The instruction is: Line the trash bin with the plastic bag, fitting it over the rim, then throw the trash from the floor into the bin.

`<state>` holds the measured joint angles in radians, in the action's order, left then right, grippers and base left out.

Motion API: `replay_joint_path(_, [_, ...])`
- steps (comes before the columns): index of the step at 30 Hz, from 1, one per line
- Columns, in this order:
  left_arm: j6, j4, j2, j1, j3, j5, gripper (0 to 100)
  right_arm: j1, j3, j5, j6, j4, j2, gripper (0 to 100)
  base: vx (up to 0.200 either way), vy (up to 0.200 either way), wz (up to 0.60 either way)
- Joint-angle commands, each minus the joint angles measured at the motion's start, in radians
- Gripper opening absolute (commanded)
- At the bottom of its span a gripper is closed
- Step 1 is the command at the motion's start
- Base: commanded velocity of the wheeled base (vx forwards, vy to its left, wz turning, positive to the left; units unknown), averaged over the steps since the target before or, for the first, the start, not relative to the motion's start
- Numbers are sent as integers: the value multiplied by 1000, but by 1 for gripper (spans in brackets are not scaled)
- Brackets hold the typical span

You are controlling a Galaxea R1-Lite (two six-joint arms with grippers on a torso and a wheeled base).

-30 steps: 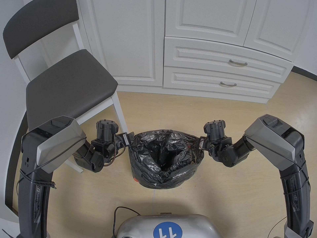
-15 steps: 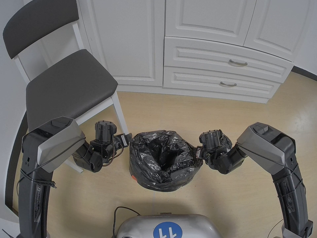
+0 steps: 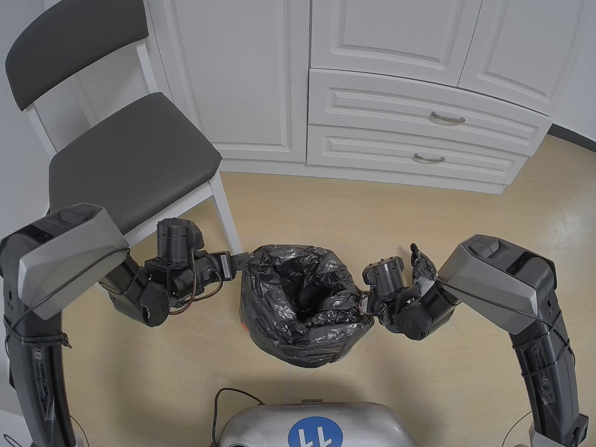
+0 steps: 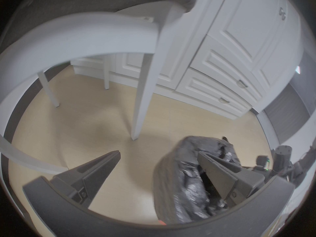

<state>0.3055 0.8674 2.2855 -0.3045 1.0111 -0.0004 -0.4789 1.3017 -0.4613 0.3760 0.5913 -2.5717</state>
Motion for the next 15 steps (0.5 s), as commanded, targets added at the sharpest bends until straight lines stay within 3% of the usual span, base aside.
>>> replay_joint_path(1, [-63, -2, -170, -1, -132, -87, 100, -90, -58, 0, 9, -2, 41, 100, 0, 0, 0])
replay_joint_path(7, [-144, -7, -196, 1, -207, -179, 100, -138, -75, 0, 20, -4, 19, 100, 0, 0, 0])
replay_joint_path(15, [-157, -10, -178, -1, -212, -188, 100, -132, -96, -5, 3, -13, 15, 100, 0, 0, 0])
